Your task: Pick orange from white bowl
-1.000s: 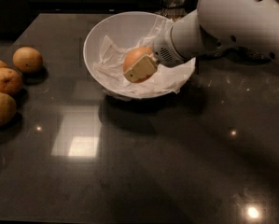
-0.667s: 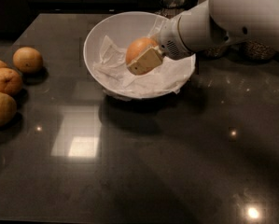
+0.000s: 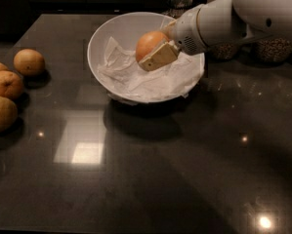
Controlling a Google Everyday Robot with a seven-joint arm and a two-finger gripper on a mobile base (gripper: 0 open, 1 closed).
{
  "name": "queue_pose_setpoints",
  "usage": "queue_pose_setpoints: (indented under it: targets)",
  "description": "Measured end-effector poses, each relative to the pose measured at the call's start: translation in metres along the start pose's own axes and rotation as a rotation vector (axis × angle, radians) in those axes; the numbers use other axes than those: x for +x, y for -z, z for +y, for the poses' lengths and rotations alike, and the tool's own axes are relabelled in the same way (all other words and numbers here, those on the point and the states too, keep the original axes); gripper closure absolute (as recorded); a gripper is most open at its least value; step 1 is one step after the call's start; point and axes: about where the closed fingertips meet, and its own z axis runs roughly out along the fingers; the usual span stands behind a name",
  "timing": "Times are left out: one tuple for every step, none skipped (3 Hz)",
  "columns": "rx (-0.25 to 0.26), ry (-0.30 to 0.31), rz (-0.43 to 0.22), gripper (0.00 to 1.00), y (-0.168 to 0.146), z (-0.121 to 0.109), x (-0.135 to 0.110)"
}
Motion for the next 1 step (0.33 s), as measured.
queue_pose_setpoints:
  targets:
    - [0.000,0.000,0.000,1.00,0.0000,0.0001,0.0000]
